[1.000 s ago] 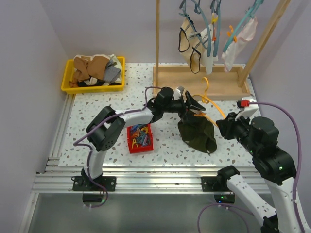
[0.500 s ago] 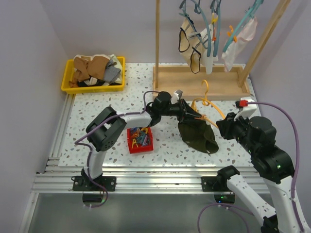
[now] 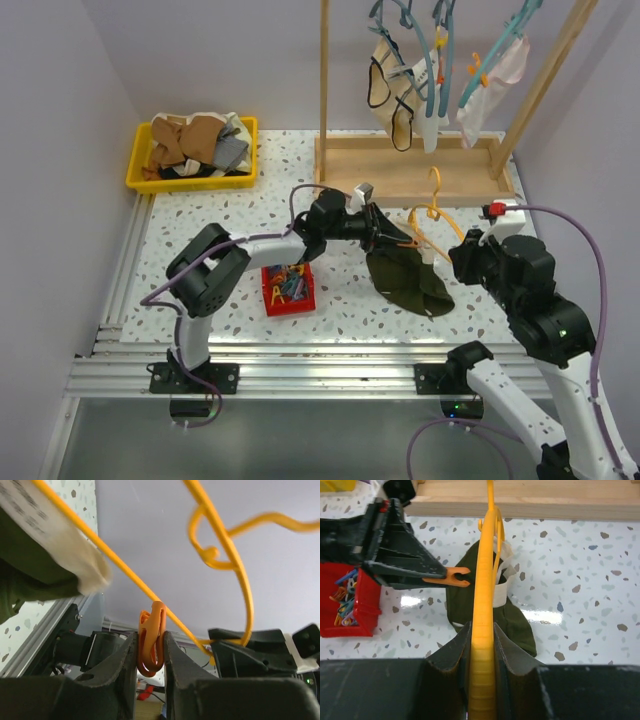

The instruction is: Remove the underwear clipped to the hanger

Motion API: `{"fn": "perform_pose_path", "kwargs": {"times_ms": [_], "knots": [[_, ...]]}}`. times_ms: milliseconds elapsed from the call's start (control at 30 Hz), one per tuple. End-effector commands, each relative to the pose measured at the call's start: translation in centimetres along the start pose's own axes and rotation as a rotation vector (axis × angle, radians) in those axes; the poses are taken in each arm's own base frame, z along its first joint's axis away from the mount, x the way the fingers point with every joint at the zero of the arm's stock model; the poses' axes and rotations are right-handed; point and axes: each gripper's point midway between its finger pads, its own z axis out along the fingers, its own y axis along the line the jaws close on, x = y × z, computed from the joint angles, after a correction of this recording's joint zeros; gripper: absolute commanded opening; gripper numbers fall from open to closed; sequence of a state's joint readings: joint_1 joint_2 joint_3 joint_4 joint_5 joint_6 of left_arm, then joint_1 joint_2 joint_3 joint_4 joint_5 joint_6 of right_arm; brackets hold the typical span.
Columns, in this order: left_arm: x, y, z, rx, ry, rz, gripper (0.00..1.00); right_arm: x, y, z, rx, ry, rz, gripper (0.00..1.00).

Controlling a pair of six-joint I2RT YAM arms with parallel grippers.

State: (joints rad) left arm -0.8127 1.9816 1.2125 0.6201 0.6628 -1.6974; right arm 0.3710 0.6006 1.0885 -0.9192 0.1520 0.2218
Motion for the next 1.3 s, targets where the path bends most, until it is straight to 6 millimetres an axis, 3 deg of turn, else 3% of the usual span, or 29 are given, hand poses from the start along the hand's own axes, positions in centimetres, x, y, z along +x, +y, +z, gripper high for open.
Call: {"fn": "perform_pose_path", "kwargs": {"times_ms": [0,133,200,233,267,333,367,433,500,633,800,933,967,1033,1133,1267], "knots": [[2.0,-4.2,-1.9,0.053,0.033,0.198,0.00,-0.4,-1.2,1.0,0.088,-0.025,0.053,0.00],[3.0,-0.6,-5.0,-0.136,0.026,0.358,0.00,-0.1,-1.2,1.1,0.096,-0.019,0.094,0.00],[2.0,1.1,-6.8,-0.249,-0.060,0.409,0.00,-0.3,-0.8,1.0,0.076,-0.023,0.109,0.00],[2.1,4.1,-8.8,-0.397,-0.068,0.432,0.00,-0.3,-0.7,0.9,0.071,-0.025,0.112,0.00],[1.0,4.2,-10.8,-0.475,-0.177,0.484,0.00,-0.4,-0.6,0.8,0.065,-0.023,0.121,0.00],[1.3,6.5,-15.0,-0.645,-0.228,0.522,0.00,-0.5,-0.2,0.4,0.043,-0.022,0.120,0.00],[0.4,7.2,-16.8,-0.712,-0.298,0.532,0.00,-0.6,-0.1,0.1,0.033,-0.024,0.122,0.00],[0.4,8.8,-20.1,-0.786,-0.350,0.515,0.00,-1.0,0.5,-0.4,-0.003,-0.031,0.126,0.00],[0.5,9.7,-22.0,-0.826,-0.378,0.492,0.00,-1.5,1.0,-1.1,-0.030,-0.045,0.134,0.00],[-0.6,9.2,-25.7,-0.916,-0.530,0.521,0.00,-2.3,2.1,-1.7,-0.086,-0.038,0.144,0.00],[-2.4,9.9,-26.6,-1.007,-0.538,0.548,0.01,-2.7,4.3,-1.4,-0.191,0.010,0.126,0.00],[-4.3,10.4,-27.0,-1.094,-0.574,0.565,0.21,-3.4,6.0,-2.0,-0.286,0.022,0.111,0.00],[-4.5,10.3,-27.1,-1.106,-0.580,0.568,0.37,-4.2,6.4,-2.6,-0.311,0.001,0.105,0.00],[-5.0,10.0,-27.1,-1.120,-0.589,0.581,0.51,-5.2,6.6,-3.0,-0.324,-0.028,0.103,0.00],[-5.3,9.7,-26.8,-1.112,-0.586,0.601,0.61,-7.2,6.9,-3.9,-0.339,-0.077,0.087,0.00],[-5.6,9.7,-27.3,-1.144,-0.599,0.599,0.89,-10.3,8.1,-3.9,-0.381,-0.131,0.058,0.00]]}}
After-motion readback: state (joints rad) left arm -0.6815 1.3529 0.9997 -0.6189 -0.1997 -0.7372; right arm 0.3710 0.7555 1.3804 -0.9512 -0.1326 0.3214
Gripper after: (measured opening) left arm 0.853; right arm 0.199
